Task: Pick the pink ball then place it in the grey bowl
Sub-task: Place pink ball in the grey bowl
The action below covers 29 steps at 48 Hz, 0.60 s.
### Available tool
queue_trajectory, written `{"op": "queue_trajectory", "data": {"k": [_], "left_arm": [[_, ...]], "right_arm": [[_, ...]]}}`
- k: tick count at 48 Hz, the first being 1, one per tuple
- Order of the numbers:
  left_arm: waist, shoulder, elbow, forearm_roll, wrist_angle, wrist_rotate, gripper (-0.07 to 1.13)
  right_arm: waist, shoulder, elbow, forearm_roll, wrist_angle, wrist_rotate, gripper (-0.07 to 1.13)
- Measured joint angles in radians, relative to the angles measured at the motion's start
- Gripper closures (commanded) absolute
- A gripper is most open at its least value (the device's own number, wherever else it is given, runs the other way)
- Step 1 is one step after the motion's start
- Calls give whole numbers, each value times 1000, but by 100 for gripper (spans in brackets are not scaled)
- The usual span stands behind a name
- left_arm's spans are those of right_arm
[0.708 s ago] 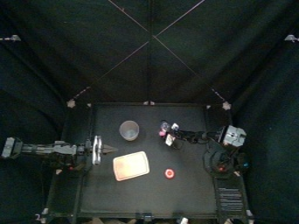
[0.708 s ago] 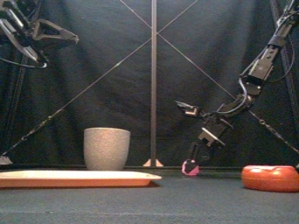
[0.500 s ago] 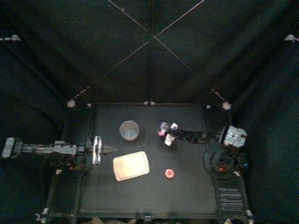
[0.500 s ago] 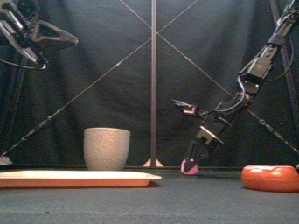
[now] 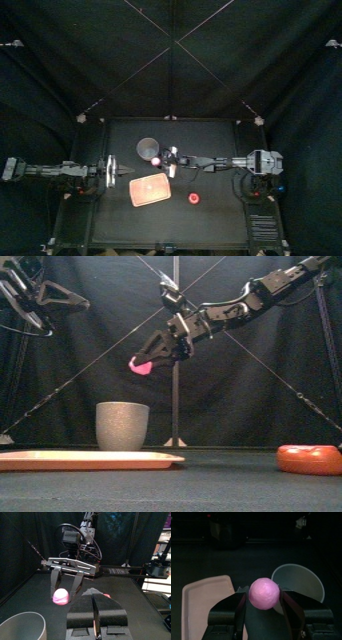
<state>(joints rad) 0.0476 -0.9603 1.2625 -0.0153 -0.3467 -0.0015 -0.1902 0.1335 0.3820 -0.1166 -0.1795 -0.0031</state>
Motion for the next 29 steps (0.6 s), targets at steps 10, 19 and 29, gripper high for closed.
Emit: {"op": "queue_trajectory", "data": {"k": [10, 19, 29], "left_arm": [[0, 0, 8, -2, -9, -2, 99], [3, 0, 14, -2, -14, -2, 99], [5, 0, 14, -2, -14, 0, 99]], "right_arm": [[-40, 138, -117, -2, -2, 8, 43], [-120, 236, -192, 6, 20, 15, 42], [-147, 262, -233, 6, 77, 14, 26]]}}
